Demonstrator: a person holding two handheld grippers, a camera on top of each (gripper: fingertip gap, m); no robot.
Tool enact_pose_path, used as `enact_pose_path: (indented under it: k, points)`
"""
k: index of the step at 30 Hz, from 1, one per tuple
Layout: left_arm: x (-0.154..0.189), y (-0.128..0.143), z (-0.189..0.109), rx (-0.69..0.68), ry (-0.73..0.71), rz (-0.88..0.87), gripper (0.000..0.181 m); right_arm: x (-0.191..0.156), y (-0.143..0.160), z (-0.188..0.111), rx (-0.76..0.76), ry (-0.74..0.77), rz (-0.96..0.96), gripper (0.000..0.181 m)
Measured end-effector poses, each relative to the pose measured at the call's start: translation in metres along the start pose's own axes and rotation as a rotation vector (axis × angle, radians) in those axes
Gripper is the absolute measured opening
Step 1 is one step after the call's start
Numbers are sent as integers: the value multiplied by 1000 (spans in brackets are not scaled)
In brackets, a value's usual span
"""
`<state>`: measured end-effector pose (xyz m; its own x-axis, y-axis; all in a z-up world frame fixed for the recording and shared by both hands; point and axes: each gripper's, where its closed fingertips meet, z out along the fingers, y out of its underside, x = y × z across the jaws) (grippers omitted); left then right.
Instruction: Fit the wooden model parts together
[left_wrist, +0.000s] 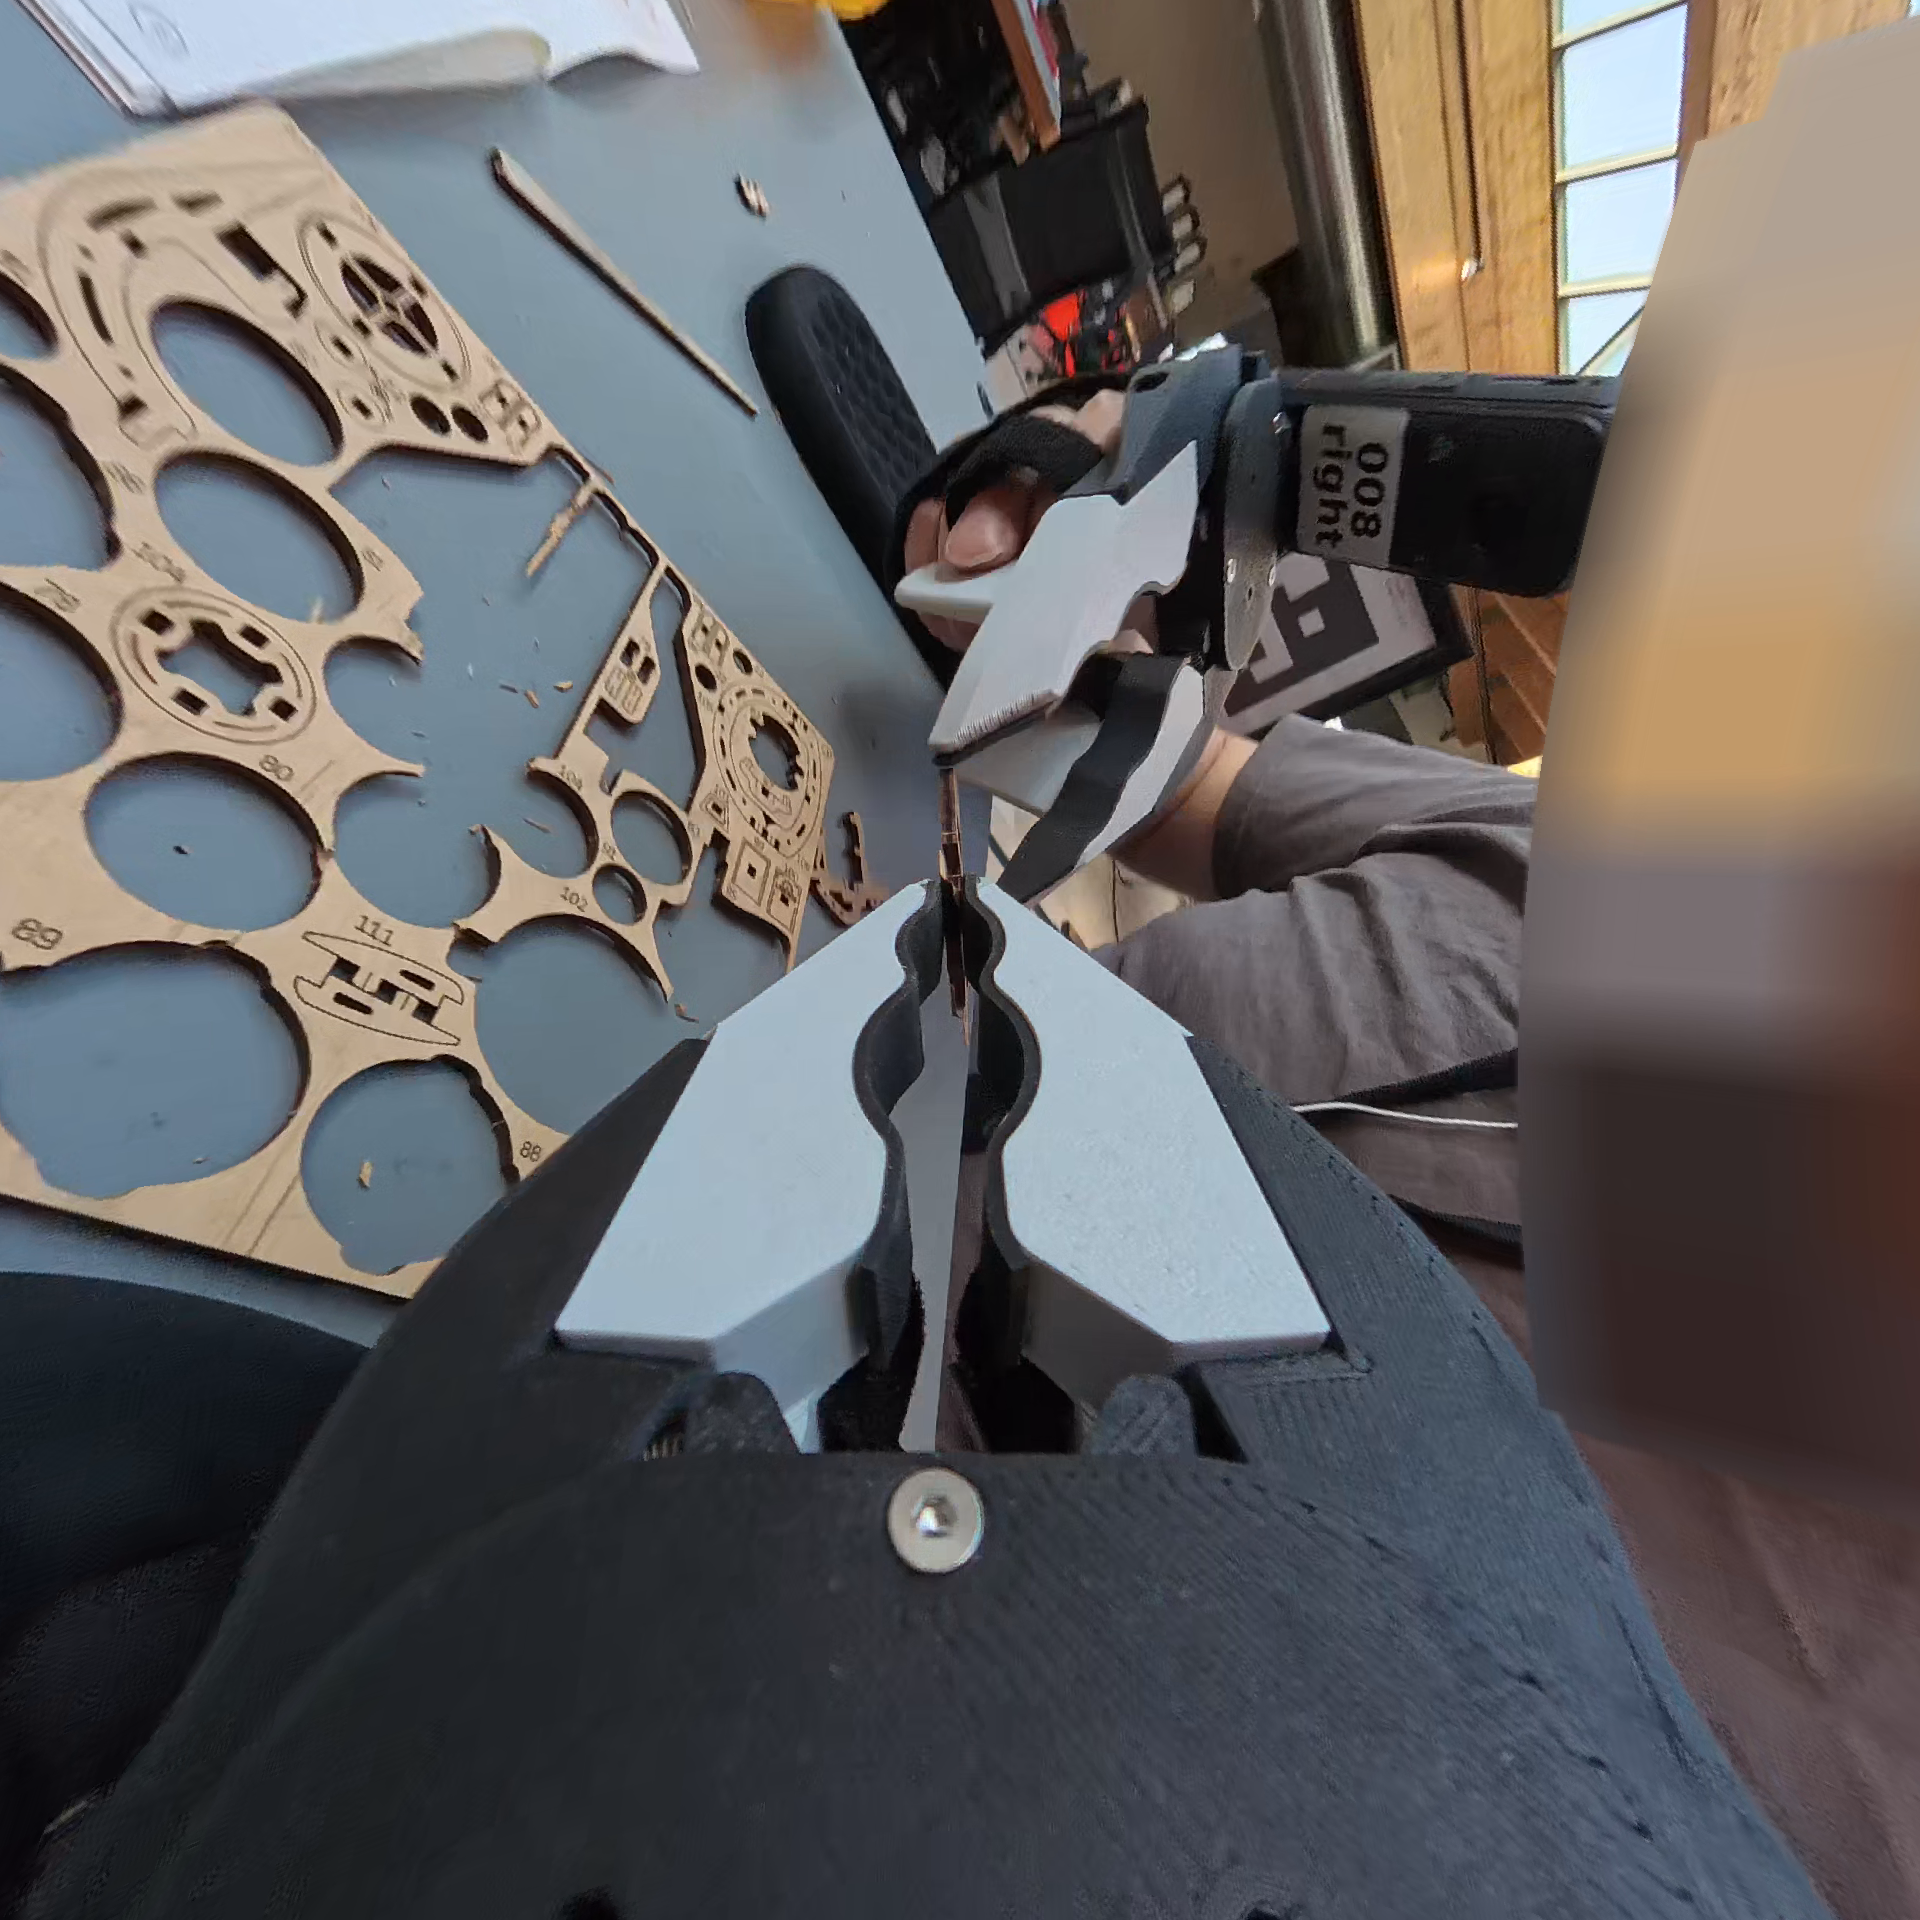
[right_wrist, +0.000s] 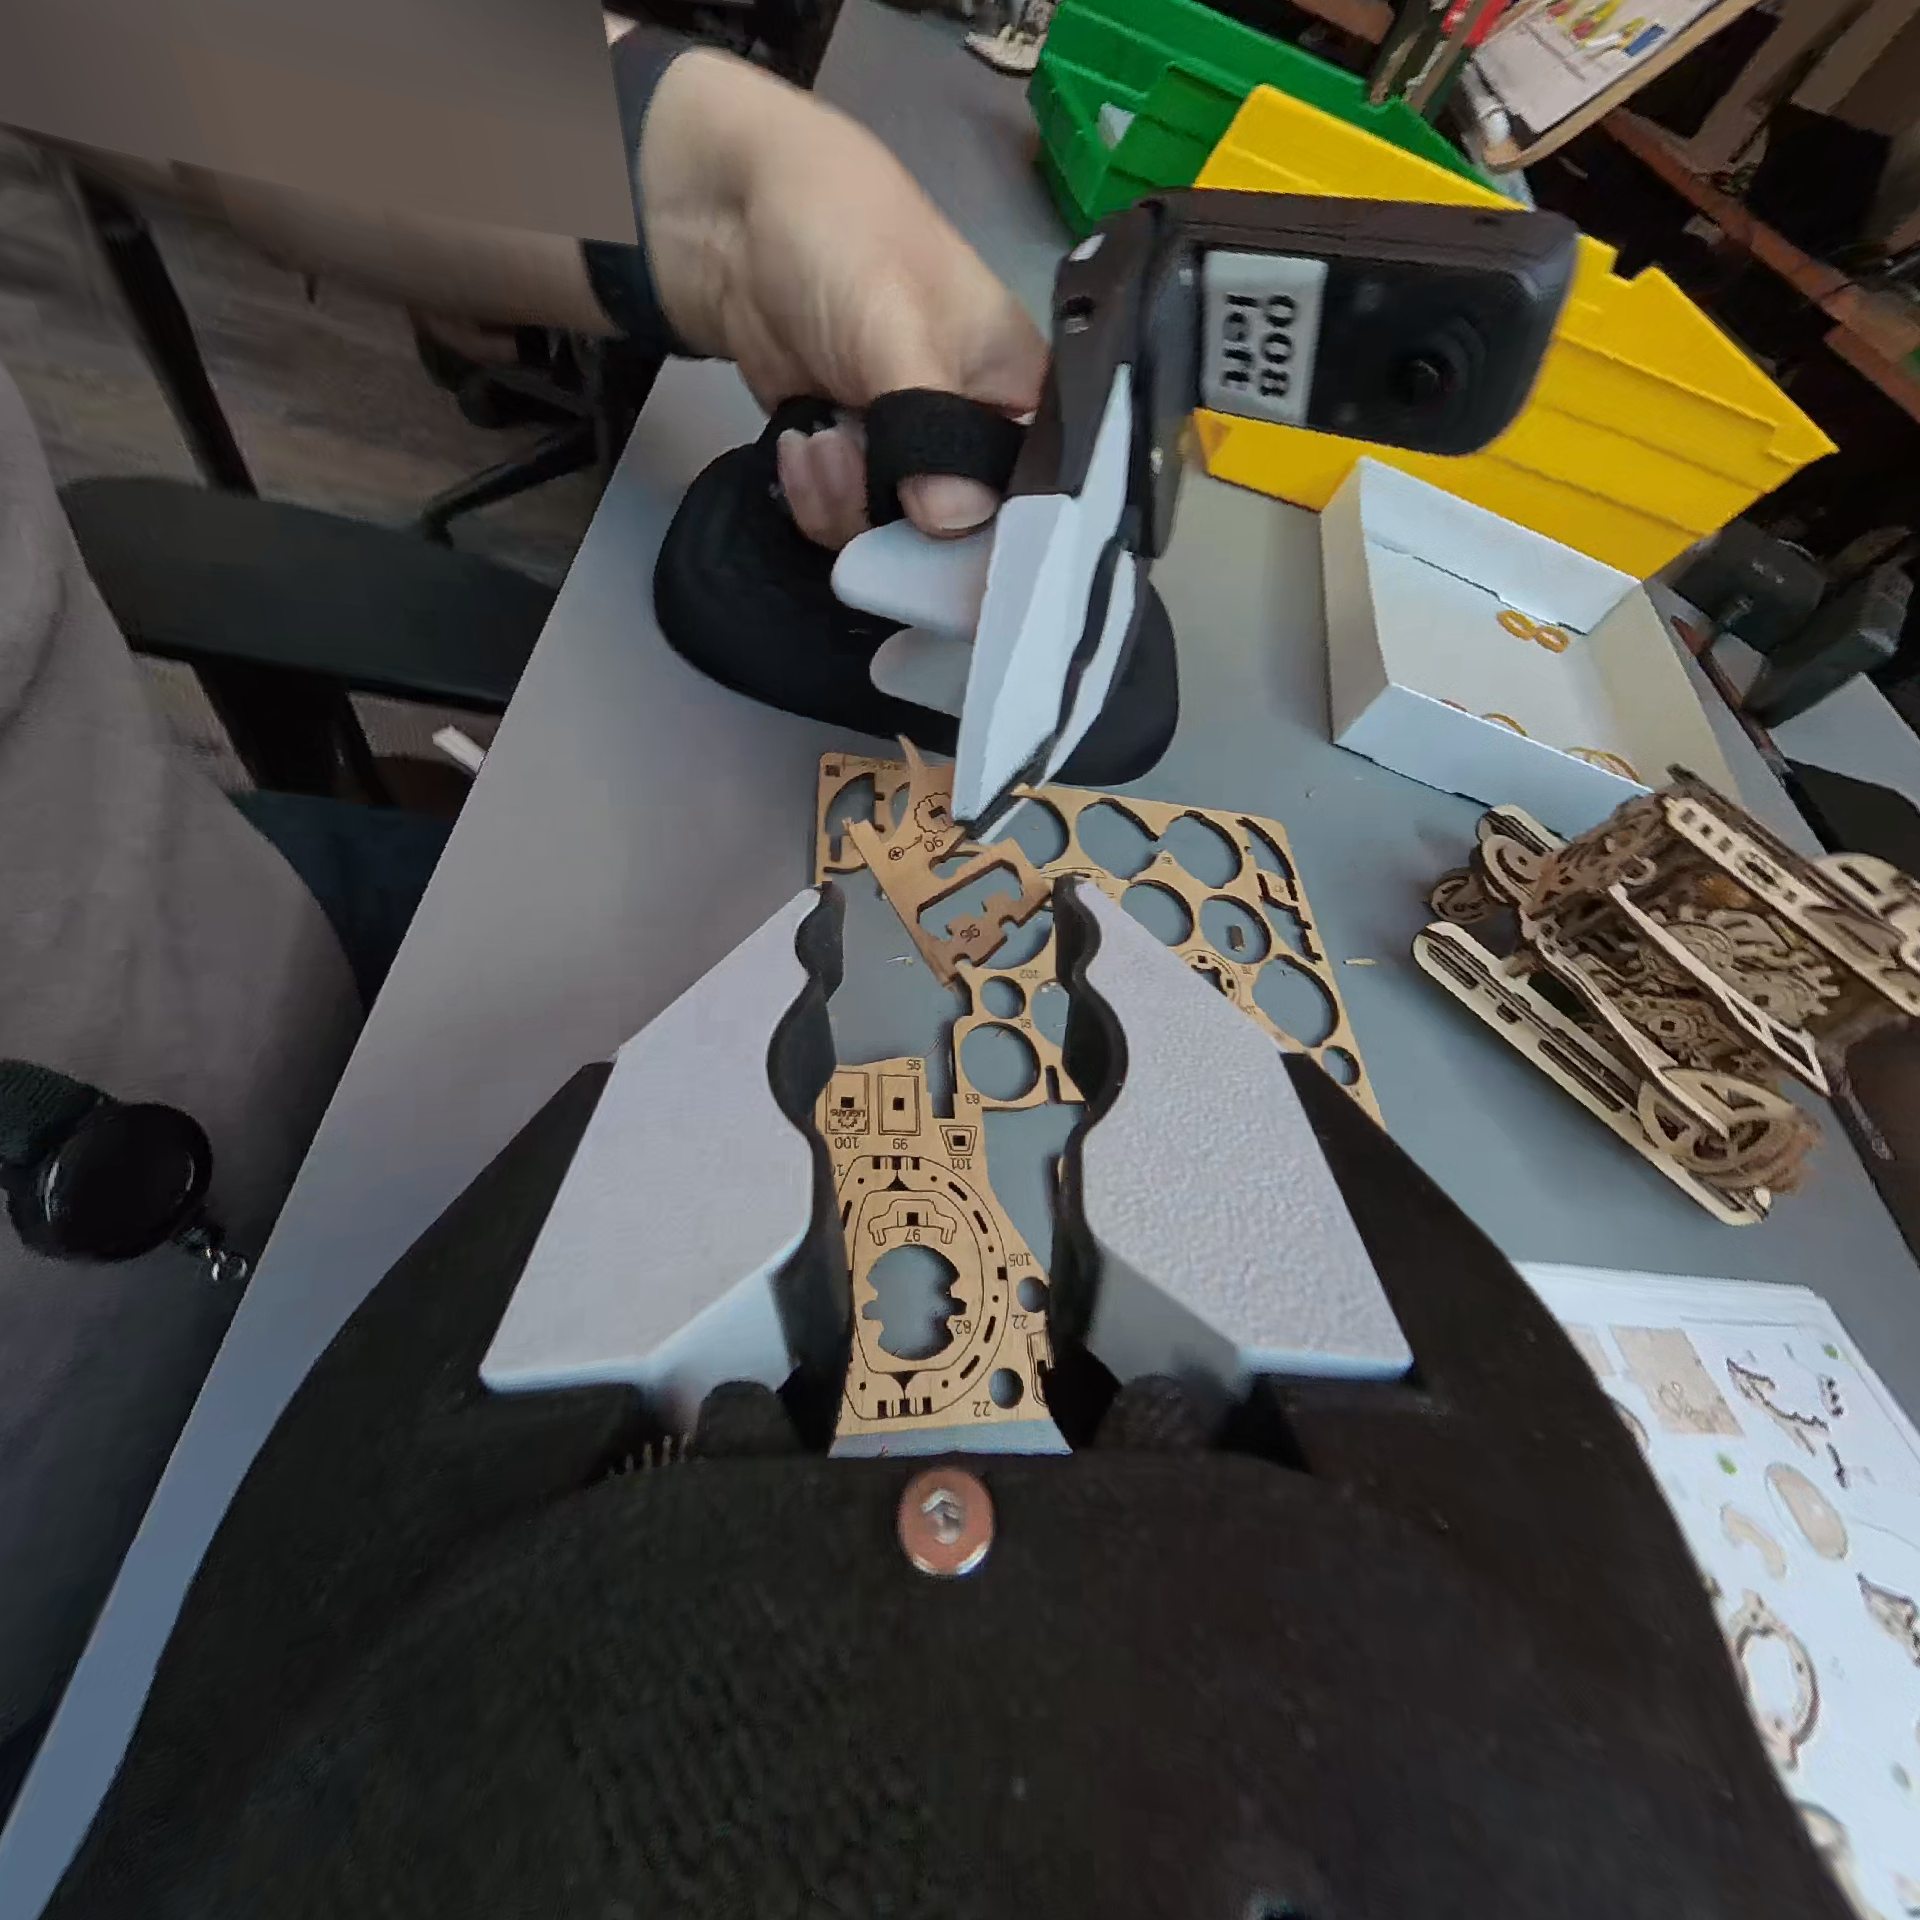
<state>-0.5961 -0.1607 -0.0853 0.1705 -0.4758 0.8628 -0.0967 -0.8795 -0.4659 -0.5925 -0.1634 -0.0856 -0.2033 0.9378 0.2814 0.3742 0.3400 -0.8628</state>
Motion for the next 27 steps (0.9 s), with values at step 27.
enact_pose_path:
  k: [27]
  points:
    - [62,-100,37,666,29,375,33,91,-31,-151,702,98,953,1]
